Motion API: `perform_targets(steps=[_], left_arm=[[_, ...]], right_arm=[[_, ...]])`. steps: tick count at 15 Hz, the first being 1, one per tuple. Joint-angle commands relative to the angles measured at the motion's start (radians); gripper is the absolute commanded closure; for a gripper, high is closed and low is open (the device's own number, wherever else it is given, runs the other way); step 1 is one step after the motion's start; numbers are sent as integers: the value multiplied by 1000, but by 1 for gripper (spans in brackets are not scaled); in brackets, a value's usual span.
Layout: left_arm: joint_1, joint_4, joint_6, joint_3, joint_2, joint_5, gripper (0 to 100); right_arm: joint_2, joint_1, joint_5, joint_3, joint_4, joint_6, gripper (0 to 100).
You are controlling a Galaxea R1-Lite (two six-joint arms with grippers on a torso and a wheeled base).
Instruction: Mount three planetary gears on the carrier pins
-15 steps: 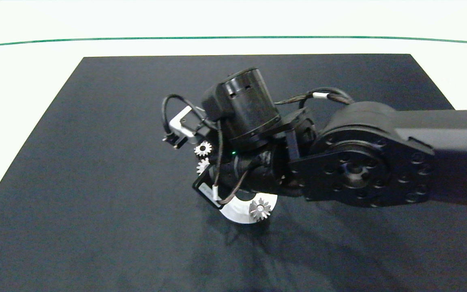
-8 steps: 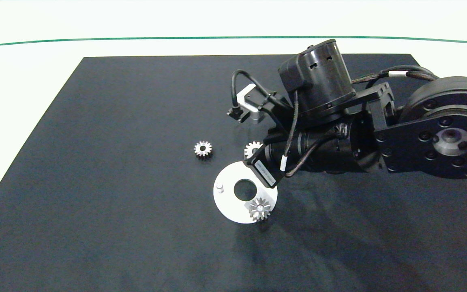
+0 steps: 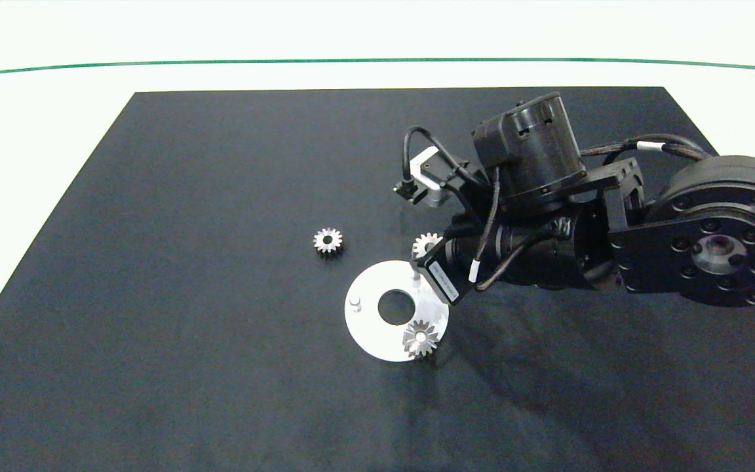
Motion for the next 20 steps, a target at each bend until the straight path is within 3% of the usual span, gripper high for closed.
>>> perform_targets(steps=[1,2,5,20], left_arm=[[0,6,1,0,-2,0,0],[0,6,1,0,-2,0,0],[0,6,1,2,-3,0,0],[2,6,1,9,-6,0,0]], right_arm=[[21,-1,-2,2,-5,13,84],[29,1,-3,-1,-15,27,84],[54,-1,-5,-1,-57,28,84],[83,-19,-5,5,-57,31,84]])
